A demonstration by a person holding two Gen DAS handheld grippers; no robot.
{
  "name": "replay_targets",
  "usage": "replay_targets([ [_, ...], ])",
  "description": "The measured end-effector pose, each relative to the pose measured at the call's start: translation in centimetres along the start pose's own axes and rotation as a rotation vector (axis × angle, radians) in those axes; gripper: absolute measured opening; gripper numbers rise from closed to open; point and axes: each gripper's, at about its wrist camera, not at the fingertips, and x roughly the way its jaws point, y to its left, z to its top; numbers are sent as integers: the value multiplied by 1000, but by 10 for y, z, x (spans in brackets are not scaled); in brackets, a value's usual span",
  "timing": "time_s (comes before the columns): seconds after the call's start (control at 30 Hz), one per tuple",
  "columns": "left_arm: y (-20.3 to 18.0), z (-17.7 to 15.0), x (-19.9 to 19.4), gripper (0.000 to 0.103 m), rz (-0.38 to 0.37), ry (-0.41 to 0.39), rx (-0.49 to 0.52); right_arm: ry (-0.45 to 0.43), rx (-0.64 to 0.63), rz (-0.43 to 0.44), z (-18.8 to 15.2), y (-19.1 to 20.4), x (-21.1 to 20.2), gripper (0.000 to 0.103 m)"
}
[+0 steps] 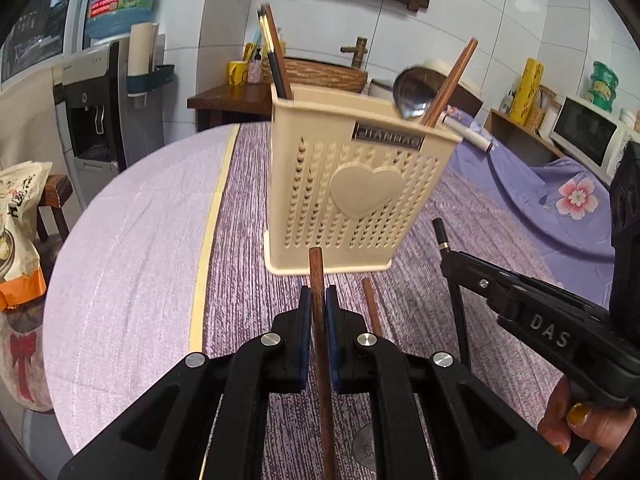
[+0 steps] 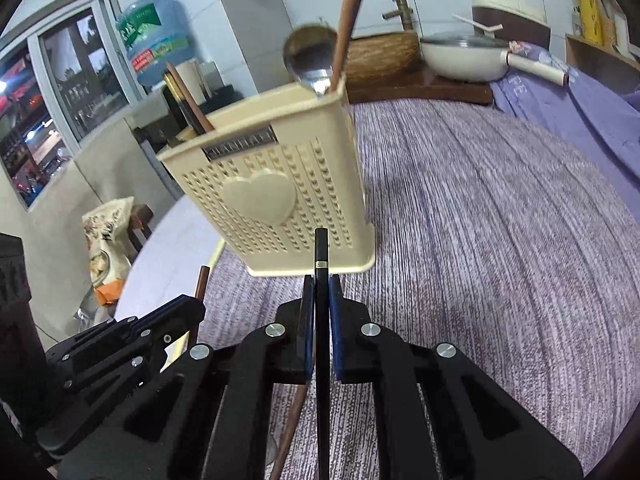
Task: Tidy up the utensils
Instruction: 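Lift the chopsticks with both tools and lower them over the holder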
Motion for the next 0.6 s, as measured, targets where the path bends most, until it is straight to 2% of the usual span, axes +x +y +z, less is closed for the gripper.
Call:
replay_targets([
  [0.37,-5,23,-65,7,-45,-152,13,-181,-95,79,8,25,-95,8],
  [0.6,-9,33,-95,7,-49,-228,29,-247,-126,102,16,32,-134,8],
])
